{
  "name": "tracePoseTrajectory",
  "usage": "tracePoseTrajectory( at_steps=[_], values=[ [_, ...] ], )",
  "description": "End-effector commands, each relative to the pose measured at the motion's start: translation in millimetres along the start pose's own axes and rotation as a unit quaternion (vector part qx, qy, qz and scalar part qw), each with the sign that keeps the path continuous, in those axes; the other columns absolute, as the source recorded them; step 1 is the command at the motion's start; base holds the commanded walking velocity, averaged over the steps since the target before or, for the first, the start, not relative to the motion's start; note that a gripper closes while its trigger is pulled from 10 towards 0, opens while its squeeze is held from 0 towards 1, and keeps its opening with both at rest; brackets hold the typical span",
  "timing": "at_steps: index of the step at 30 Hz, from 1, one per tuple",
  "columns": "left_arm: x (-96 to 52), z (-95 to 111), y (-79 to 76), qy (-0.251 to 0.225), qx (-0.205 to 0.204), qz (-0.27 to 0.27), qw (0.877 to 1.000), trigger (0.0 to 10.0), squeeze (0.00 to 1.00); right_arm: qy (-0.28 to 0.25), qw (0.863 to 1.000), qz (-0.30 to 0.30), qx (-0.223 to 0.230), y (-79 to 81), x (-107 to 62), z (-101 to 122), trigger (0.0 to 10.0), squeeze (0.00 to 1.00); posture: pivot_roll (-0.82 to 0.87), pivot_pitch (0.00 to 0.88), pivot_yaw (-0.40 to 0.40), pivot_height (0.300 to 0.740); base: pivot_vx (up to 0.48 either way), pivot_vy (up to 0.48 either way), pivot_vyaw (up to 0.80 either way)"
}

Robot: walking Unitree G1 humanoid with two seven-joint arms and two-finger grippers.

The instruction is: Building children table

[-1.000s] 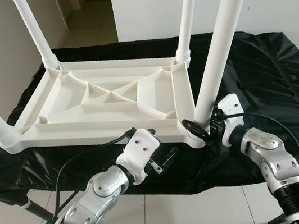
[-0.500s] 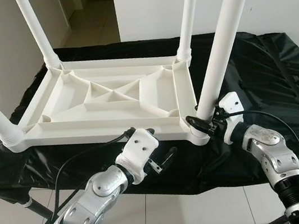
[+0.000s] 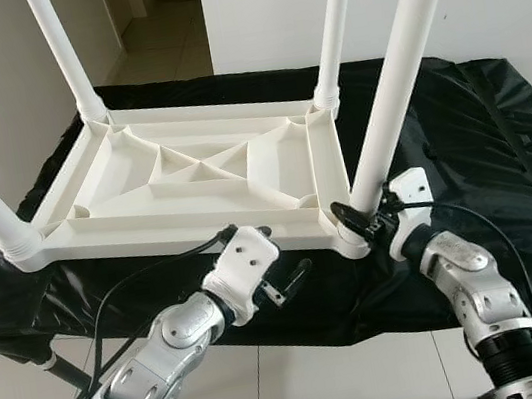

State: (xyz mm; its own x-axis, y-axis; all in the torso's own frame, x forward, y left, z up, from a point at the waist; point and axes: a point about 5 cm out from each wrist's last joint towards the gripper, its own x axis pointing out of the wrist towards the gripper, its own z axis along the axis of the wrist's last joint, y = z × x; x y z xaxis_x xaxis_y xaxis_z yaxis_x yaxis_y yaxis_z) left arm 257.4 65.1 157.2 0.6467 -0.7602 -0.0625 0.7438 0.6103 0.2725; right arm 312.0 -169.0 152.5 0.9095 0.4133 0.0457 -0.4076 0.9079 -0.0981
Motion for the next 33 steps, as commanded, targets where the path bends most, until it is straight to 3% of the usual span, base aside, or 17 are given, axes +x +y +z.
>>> tracePoseTrajectory(
  at_steps=[1,9,12,18,24,25,27,28,33],
  values=[
    [-1.2,-2,-10.6,0.005,0.008,-0.103,0.995,10.0,0.0,0.016,0.999,-0.047,0.013,-4.8,-3.2,-3,10.0,0.0,-0.03,0.064,0.0,0.74,0.0,0.0,0.0],
    [-1.3,-4,-11.4,0.007,0.005,-0.104,0.995,10.0,0.0,0.023,0.993,-0.111,0.038,10.9,-4.5,-7,10.0,0.0,-0.04,0.054,-0.005,0.74,0.0,0.0,0.0],
    [-1.6,-6,-11.7,0.007,-0.003,-0.095,0.995,10.0,0.0,0.022,0.985,-0.162,0.062,23.6,-6.4,-10,10.0,0.0,-0.04,0.053,-0.009,0.74,0.0,0.0,0.0],
    [-1.3,-10,-14.3,0.007,-0.026,-0.073,0.997,10.0,0.0,0.014,0.967,-0.243,0.074,33.2,-8.1,-13,10.0,0.0,-0.04,0.051,-0.018,0.74,0.0,0.0,0.0],
    [-2.9,-13,-16.8,0.011,-0.044,-0.058,0.997,10.0,0.0,0.007,0.96,-0.269,0.083,37.9,-9.3,-11,10.0,0.0,-0.04,0.05,-0.012,0.74,0.0,0.0,0.0],
    [-3.0,-15,-16.8,0.012,-0.049,-0.052,0.997,10.0,0.0,0.004,0.96,-0.266,0.088,38.7,-8.7,-11,10.0,0.57,-0.04,0.049,-0.012,0.74,0.0,0.0,0.0],
    [-2.8,-15,-16.6,0.013,-0.051,-0.048,0.997,10.0,0.0,0.003,0.961,-0.263,0.091,38.8,-8.1,-10,10.0,0.57,-0.04,0.048,-0.014,0.74,0.0,0.0,0.0],
    [-2.5,-16,-17.4,0.012,-0.051,-0.047,0.997,10.0,0.0,0.001,0.962,-0.259,0.085,38.9,-7.3,-9,10.0,1.0,-0.04,0.05,-0.015,0.74,0.0,0.0,0.0],
    [-0.3,-15,-7.7,0.01,-0.044,-0.026,0.999,10.0,0.0,-0.013,0.965,-0.252,0.068,31.7,-8.3,-3,10.0,1.0,-0.04,0.05,-0.023,0.74,0.0,0.0,0.0]
  ],
)
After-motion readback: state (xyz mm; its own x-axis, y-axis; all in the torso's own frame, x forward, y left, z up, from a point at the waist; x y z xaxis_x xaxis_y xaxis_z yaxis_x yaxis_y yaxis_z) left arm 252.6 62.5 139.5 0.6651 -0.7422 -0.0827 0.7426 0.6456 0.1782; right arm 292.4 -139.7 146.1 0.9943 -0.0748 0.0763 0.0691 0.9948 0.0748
